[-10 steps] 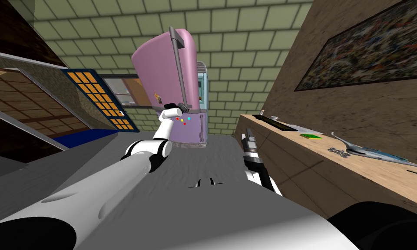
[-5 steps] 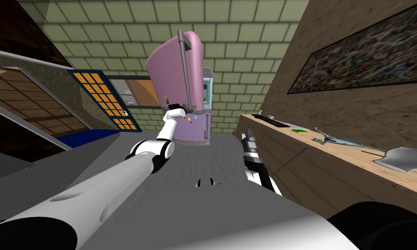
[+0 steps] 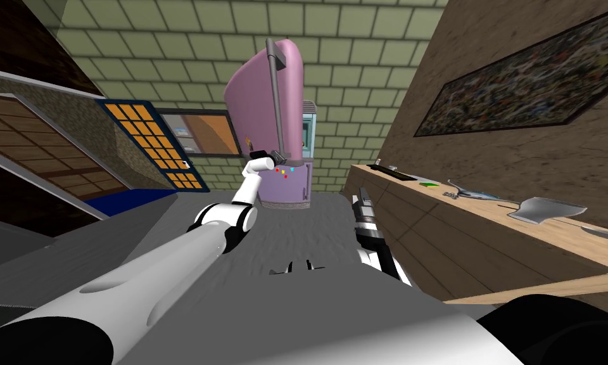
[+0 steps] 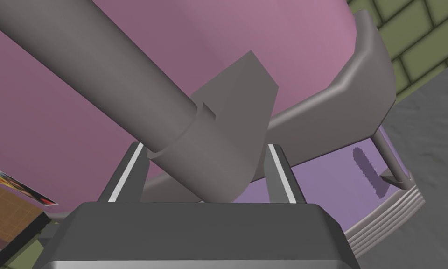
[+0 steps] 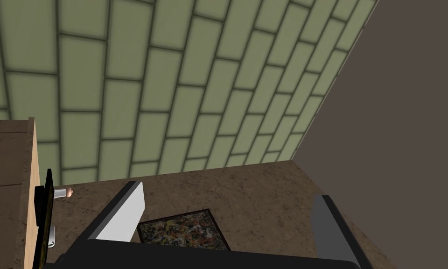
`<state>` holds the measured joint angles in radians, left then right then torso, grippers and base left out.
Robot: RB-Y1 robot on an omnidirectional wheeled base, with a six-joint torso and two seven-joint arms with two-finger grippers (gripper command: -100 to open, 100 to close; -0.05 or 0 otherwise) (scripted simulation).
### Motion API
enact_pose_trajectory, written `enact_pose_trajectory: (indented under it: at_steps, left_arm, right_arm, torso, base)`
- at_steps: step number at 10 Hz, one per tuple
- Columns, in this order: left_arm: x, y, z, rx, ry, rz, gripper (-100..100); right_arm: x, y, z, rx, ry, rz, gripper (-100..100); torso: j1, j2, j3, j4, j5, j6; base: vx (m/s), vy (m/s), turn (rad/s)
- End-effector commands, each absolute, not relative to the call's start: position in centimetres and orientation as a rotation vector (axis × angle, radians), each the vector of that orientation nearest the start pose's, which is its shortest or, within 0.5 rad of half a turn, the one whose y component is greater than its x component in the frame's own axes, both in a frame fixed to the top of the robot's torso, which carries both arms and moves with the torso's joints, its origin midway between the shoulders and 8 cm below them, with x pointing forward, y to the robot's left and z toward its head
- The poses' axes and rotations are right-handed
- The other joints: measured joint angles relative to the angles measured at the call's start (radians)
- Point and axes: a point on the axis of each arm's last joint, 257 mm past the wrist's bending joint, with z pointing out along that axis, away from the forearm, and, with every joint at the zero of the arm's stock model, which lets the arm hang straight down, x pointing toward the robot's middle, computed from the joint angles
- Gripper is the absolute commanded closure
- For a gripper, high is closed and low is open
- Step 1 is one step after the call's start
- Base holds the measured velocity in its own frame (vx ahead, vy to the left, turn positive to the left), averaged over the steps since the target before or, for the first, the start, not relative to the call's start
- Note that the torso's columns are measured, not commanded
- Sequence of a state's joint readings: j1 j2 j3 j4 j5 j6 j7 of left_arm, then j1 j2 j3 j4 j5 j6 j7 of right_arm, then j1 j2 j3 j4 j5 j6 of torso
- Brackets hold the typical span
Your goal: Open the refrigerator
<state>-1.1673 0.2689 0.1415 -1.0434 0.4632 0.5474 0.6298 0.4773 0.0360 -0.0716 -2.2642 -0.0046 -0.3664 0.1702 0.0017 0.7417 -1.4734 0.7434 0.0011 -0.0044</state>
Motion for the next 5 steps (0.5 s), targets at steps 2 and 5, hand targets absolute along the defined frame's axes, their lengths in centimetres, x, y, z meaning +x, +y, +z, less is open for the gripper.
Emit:
enact_pose_trajectory:
  at_steps: [2, 5]
  left_arm:
    - [73.1, 11.2, 13.8, -1.680, 0.993, -2.043, 100]
    - [72.7, 10.0, 14.0, -1.674, 1.017, -2.061, 100]
  right_arm:
    - [36.4, -31.2, -0.1, 0.716, 0.709, 1.055, 0]
    - [36.4, -31.2, -0.1, 0.715, 0.709, 1.055, 0]
  torso:
    - [-0.007, -0.006, -0.004, -0.001, -0.002, 0.002]
    - [0.002, -0.003, -0.002, -0.004, 0.000, 0.004]
  base:
    - [-0.059, 0.163, -0.035]
    - [-0.075, 0.220, -0.047]
